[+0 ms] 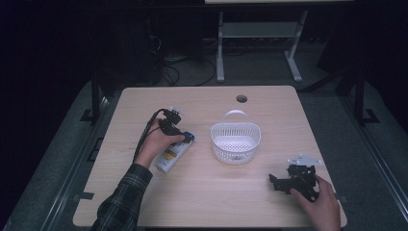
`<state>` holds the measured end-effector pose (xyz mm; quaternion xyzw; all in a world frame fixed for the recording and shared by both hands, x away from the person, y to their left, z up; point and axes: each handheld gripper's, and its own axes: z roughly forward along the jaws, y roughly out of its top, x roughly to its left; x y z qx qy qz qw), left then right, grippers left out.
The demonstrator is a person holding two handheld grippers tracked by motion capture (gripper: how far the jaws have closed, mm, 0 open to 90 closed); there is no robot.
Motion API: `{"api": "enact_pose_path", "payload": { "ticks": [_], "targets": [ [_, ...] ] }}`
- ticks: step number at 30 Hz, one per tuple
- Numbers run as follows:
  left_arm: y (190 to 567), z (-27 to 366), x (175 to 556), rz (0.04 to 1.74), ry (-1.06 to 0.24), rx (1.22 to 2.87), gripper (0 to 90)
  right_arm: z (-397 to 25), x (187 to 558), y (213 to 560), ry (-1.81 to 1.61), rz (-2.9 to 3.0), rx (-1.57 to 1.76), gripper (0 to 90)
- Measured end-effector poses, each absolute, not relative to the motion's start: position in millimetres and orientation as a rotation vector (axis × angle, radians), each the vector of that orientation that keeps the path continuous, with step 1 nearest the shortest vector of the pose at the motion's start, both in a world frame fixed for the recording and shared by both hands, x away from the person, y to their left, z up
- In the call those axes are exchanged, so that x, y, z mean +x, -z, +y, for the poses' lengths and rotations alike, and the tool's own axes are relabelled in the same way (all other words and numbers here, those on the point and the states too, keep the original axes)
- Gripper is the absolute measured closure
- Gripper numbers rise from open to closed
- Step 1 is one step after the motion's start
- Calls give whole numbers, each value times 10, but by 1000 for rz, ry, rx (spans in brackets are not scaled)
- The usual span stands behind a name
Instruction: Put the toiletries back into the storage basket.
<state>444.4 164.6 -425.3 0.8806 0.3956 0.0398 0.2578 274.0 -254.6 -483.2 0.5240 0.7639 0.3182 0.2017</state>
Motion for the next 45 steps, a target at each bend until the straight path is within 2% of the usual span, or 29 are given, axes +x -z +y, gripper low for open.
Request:
{"api": "enact_pose_path", "payload": {
  "ticks": [13,26,33,45],
  "targets": [
    [4402,1558,4478,1112,-74,2465,272,-2547,2740,4832,-888,2133,1463,0],
    [4434,1479,4482,1113,-121,2548,274,-2546,2740,4832,-889,2133,1463,0],
    [4421,1425,4484,1110,-163,2600,336,-2546,2740,4832,-889,2133,1463,0],
    [4415,1398,4486,1122,-176,2616,352,-2546,2739,4832,-889,2133,1463,0]
  ]
}}
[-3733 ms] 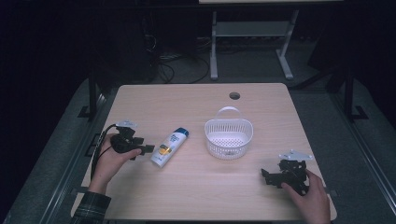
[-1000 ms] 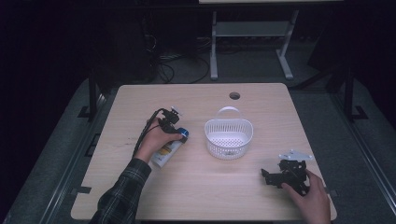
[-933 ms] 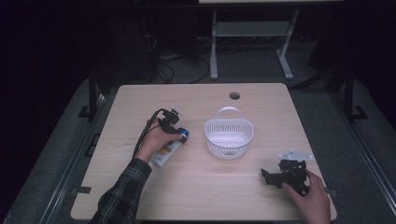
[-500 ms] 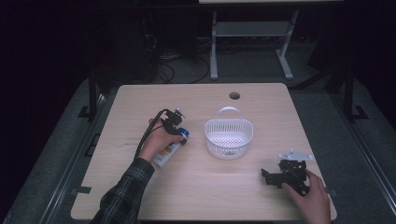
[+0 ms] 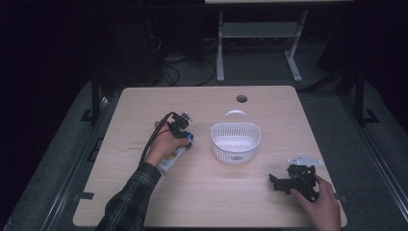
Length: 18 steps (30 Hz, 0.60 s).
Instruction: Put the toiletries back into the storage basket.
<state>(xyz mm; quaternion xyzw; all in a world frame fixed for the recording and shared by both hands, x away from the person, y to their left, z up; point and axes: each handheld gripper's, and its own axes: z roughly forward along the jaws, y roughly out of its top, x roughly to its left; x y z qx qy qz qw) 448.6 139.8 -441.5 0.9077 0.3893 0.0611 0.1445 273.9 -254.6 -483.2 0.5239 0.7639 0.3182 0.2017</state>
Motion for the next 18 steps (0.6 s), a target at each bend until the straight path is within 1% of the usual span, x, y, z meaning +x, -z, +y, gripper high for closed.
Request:
{"api": "enact_pose_path", "payload": {
  "ticks": [6,18],
  "targets": [
    [4391,1465,4478,1138,-173,2572,355,-2546,2740,4832,-888,2133,1463,0],
    [4170,1641,4328,1049,-179,2467,356,-2546,2740,4832,-889,2133,1463,0]
  ]
}}
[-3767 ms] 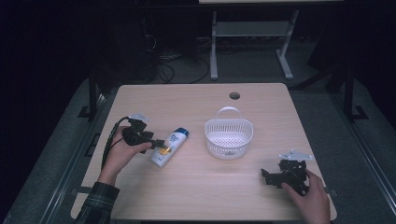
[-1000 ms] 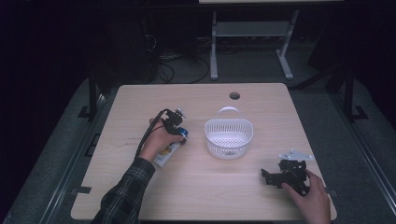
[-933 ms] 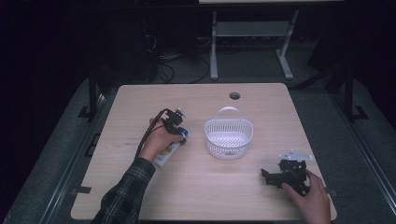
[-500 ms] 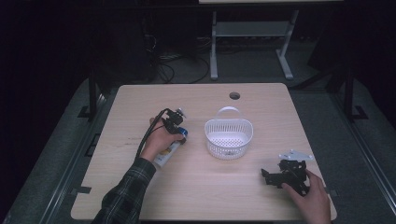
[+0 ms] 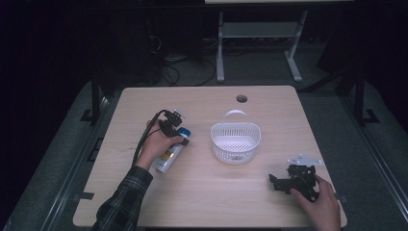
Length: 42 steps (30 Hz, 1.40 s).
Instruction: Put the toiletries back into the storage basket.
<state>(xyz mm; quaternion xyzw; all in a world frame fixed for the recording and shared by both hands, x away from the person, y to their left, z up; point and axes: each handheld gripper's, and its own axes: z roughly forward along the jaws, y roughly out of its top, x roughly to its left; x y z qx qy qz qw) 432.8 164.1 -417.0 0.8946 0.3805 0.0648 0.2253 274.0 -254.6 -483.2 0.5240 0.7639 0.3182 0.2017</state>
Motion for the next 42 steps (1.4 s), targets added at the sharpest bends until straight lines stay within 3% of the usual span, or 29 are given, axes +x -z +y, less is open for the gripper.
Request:
{"api": "enact_pose_path", "payload": {
  "ticks": [24,42],
  "targets": [
    [3878,2183,3877,903,-214,2164,361,-2547,2740,4832,-888,2133,1463,0],
    [3703,2427,3631,796,-197,2057,365,-2544,2743,4831,-887,2130,1469,0]
  ]
}}
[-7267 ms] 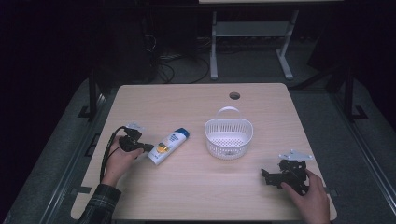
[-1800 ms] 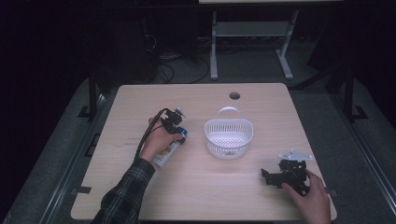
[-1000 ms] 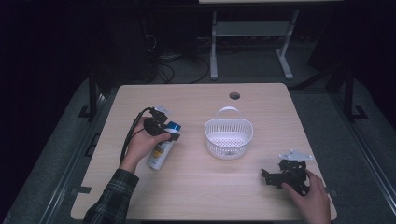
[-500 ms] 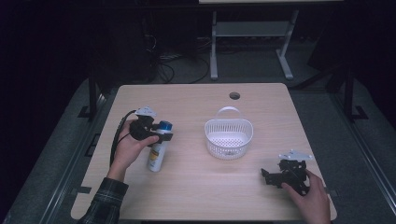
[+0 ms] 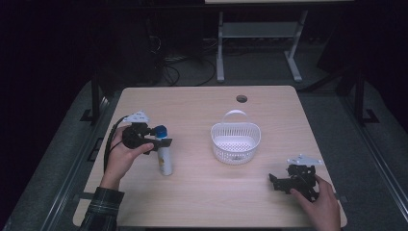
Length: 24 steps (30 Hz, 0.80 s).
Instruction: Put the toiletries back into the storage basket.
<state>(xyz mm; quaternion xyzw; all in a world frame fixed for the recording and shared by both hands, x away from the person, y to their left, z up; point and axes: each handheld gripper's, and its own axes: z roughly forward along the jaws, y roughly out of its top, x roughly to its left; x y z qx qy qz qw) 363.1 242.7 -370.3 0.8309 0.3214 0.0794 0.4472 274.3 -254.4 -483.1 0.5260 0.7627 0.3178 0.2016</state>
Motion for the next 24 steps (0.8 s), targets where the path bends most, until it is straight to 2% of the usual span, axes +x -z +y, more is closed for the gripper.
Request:
{"api": "enact_pose_path", "payload": {
  "ticks": [12,24],
  "targets": [
    [3696,2464,3604,719,-192,2024,365,-2544,2743,4831,-888,2130,1469,0],
    [3526,2423,3568,679,-209,1975,364,-2544,2743,4831,-885,2130,1469,0]
  ]
}}
